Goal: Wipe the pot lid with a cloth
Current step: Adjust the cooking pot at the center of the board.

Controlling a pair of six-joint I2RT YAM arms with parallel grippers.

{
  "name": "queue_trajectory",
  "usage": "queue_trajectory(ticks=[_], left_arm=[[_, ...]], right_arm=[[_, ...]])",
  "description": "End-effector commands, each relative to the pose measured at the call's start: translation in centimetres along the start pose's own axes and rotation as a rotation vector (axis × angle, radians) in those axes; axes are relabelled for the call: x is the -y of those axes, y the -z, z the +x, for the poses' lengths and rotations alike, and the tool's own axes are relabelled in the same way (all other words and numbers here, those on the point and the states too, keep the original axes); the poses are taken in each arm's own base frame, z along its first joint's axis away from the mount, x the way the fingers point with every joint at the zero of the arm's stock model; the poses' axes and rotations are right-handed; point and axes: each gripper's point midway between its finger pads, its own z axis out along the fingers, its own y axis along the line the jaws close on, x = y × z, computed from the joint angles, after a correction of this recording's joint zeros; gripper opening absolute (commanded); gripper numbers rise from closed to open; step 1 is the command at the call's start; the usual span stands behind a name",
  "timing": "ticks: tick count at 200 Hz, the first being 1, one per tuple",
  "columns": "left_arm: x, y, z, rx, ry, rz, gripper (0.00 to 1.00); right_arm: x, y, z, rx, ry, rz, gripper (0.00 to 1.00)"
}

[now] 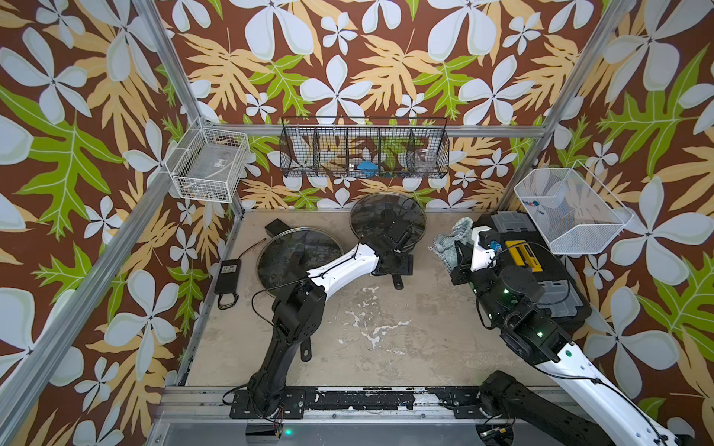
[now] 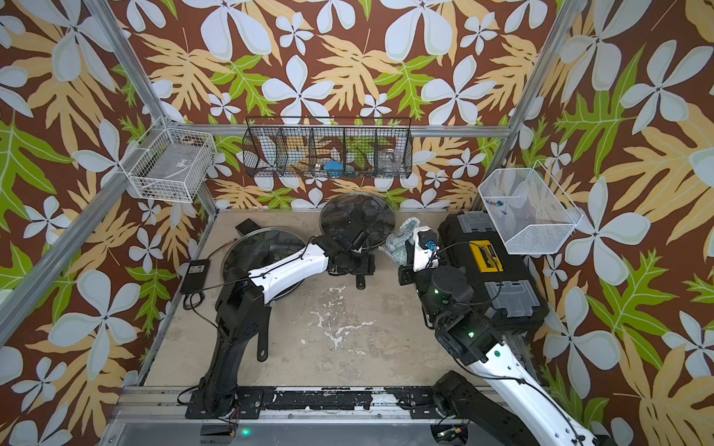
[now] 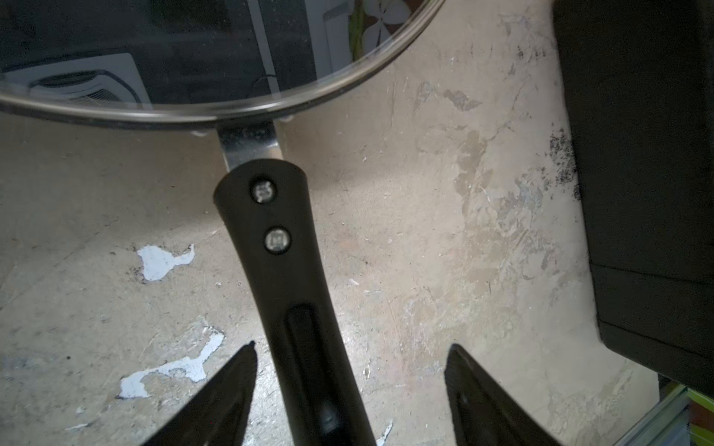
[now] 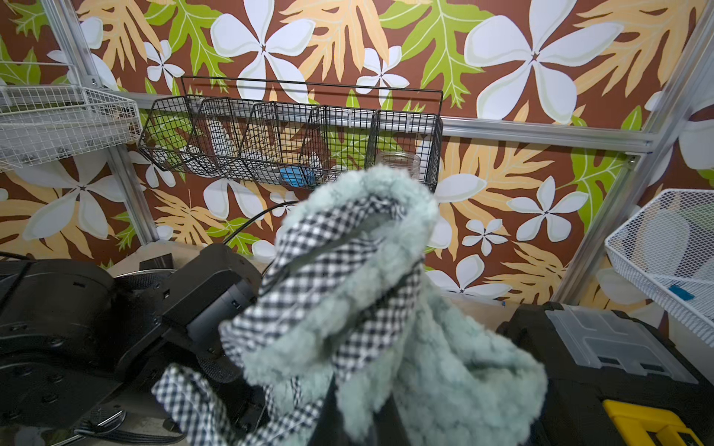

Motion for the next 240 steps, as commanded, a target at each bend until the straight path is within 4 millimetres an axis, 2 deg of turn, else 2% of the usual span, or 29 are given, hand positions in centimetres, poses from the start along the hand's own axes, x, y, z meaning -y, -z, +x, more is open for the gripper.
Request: queue_trajectory(ticks=[1, 8, 23, 39, 62, 70, 77, 91, 108, 129, 197, 240], left_arm=[[-0.2, 0.1, 0.5, -0.018, -0.004, -0.022, 0.63], [-0.2, 0.2, 0.6, -0.018, -0.006, -0.023, 0.57], [-0.4, 0.0, 1.1, -0.033, -0.007, -0.029, 0.56], [-0.9, -0.5, 1.9, -0.062, -0.01, -0.045, 0.5], [-1.1, -0.8, 3.0, -0.101, -0.026, -0.054, 0.5], [-1.2, -0.9, 3.3, -0.112, -0.033, -0.059, 0.56], [-1.5, -0.8, 3.3, -0.115, -0.037, -0.07, 0.57], [-1.6, -0.6, 3.4, -0.118, -0.043, -0.077, 0.49], [-1.5, 0.0, 3.2, -0.106, -0.043, -0.079, 0.46], [-1.5, 0.7, 3.2, -0.103, -0.046, -0.073, 0.35], [-1.9, 2.4, 4.9, -0.121, -0.048, -0.067, 0.35], [-3.3, 4.2, 7.8, -0.14, -0.056, -0.082, 0.36]], right_arm=[[0.4, 0.2, -0.1, 0.005, 0.012, 0.017, 0.0], [0.3, 0.2, 0.0, 0.004, 0.013, 0.016, 0.0], [0.3, 0.2, 0.0, 0.006, 0.012, 0.014, 0.0], [0.3, 0.3, -0.1, 0.009, 0.008, 0.013, 0.0], [0.3, 0.3, -0.2, 0.016, 0.003, 0.012, 0.0], [0.3, 0.3, -0.3, 0.019, 0.001, 0.012, 0.0], [0.3, 0.3, -0.5, 0.025, -0.003, 0.009, 0.0], [0.2, 0.3, -0.7, 0.031, -0.006, 0.006, 0.0], [0.3, 0.3, -0.8, 0.032, -0.003, 0.008, 0.0], [0.2, 0.3, -0.8, 0.033, -0.003, 0.006, 0.0], [-0.4, -0.1, -0.5, 0.028, -0.017, -0.019, 0.0], [-0.6, -0.4, -0.5, 0.026, -0.018, -0.026, 0.0]])
